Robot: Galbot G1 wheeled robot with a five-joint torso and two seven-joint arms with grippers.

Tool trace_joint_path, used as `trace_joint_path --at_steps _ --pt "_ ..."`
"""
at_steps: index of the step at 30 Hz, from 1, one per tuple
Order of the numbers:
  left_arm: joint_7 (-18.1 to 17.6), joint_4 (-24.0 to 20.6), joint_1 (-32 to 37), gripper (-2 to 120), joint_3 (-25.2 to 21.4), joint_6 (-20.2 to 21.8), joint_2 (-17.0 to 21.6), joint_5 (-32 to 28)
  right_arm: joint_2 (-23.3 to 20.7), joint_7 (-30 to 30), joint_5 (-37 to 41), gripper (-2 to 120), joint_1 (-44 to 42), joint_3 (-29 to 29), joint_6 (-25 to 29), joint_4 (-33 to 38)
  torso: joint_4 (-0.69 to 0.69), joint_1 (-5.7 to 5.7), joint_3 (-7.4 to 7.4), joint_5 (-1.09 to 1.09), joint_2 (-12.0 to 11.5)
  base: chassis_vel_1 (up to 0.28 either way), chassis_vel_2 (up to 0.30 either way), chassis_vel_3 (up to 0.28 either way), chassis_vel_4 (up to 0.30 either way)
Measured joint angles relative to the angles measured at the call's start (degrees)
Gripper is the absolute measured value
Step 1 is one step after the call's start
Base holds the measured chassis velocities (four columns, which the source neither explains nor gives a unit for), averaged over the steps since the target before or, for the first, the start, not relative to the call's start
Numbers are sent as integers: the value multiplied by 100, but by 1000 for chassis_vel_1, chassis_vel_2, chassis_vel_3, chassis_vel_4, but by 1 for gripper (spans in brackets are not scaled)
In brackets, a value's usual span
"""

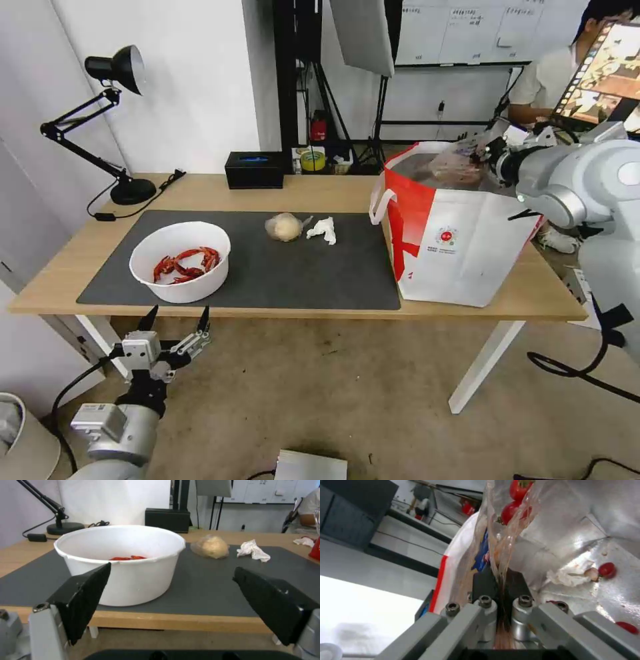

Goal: Pick up the trash from the table and place it into the takeout bag.

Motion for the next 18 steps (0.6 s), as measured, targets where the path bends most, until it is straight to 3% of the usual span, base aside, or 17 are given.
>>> trace_joint_path --at_steps 4,18 --pt "3 -1 13 100 -61 -6 16 -2 2 5 -10 1 -88 65 8 21 0 0 -1 0 0 0 0 0 0" --pt "5 -31 33 100 -94 -15 -7 -14 -41 -223 -87 50 -310 284 31 206 0 0 -1 0 0 0 0 0 0"
